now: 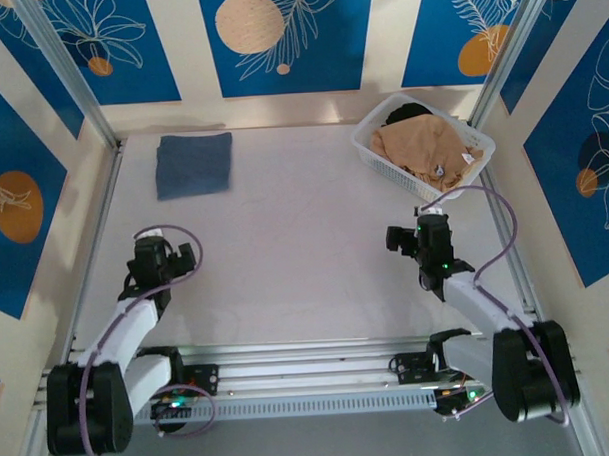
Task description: Fold and stack the t-shirts
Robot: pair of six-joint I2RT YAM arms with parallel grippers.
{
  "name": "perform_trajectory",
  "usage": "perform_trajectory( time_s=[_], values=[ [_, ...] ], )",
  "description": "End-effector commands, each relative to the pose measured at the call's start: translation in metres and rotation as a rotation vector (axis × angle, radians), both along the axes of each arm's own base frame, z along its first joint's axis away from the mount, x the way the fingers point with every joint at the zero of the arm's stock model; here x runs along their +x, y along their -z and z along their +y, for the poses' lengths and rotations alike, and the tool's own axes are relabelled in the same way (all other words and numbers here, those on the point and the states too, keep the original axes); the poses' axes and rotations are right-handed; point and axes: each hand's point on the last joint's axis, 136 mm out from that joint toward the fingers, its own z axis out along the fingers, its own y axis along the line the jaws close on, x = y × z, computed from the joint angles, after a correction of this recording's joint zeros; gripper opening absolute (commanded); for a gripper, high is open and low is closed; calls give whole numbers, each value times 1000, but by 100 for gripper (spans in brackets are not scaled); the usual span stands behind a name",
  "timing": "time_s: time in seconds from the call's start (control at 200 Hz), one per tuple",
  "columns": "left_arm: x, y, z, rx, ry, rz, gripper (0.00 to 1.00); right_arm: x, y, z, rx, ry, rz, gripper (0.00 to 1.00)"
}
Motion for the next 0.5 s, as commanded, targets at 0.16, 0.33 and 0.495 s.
perform_trajectory(
  time_s=[0.16, 0.33, 0.495],
  values=[
    [74, -24, -21, -1, 142, -201, 100, 55, -26, -6, 49, -39, -202, 99],
    [90, -27, -17, 45, 141, -288, 100, 76, -29, -3, 55, -89, -263, 99],
    [84, -29, -19, 47, 156, -319, 100, 77, -12, 3, 70, -136, -307, 99]
  ],
)
